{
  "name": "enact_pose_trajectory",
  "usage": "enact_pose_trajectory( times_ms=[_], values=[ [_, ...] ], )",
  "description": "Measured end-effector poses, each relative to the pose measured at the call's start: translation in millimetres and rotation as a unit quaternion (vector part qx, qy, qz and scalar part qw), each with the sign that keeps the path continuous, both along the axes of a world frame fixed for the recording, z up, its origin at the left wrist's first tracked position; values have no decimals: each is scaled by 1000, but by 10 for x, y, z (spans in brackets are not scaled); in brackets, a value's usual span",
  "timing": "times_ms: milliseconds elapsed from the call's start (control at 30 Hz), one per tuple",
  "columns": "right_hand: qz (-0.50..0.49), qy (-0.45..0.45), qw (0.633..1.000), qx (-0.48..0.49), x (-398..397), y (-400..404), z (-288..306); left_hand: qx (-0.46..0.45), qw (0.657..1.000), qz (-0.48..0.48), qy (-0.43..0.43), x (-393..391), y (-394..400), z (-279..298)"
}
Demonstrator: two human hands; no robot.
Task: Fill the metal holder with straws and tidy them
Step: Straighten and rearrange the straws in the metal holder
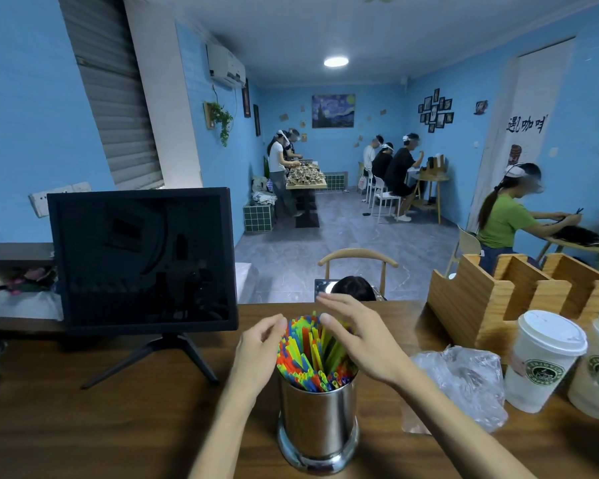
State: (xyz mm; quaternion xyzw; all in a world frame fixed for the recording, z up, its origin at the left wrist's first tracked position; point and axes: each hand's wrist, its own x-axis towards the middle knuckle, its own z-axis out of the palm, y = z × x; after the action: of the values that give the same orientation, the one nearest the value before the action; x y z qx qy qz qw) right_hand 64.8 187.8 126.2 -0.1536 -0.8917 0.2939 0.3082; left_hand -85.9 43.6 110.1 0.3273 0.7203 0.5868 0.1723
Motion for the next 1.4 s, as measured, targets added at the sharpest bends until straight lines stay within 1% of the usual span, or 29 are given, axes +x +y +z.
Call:
enact_pose_trajectory(
  times_ms=[100,167,267,367,433,533,600,700,800,900,1033,1133,1400],
  values=[
    [28,-124,991,28,-40,56,-3,6,1000,-13,11,49,8,-2],
    [29,-166,985,33,-40,75,-26,7,1000,-9,16,41,14,-3],
    [22,-163,986,40,-23,105,6,1,1000,2,22,26,22,13],
    [18,-150,988,43,-17,113,2,-7,997,38,67,20,27,37],
    [16,-160,986,41,-17,122,-16,-15,995,49,90,33,22,43],
    [12,-160,986,36,-6,147,6,-18,995,41,84,46,11,54],
    [-3,-154,987,41,6,171,13,-33,993,47,98,65,4,74],
    [-30,-178,981,67,7,188,27,-68,971,113,198,106,-6,122],
    [-29,-156,984,83,11,146,30,-117,939,139,292,184,-21,181],
    [-12,-166,982,93,13,99,19,-171,911,119,356,230,-43,208],
    [-11,-177,981,78,35,116,14,-197,901,59,381,290,-64,251],
    [-7,-175,982,65,57,116,-3,-216,890,37,400,278,-98,310],
    [-9,-172,984,48,83,92,-24,-200,870,-1,451,339,-238,437]
  ],
)
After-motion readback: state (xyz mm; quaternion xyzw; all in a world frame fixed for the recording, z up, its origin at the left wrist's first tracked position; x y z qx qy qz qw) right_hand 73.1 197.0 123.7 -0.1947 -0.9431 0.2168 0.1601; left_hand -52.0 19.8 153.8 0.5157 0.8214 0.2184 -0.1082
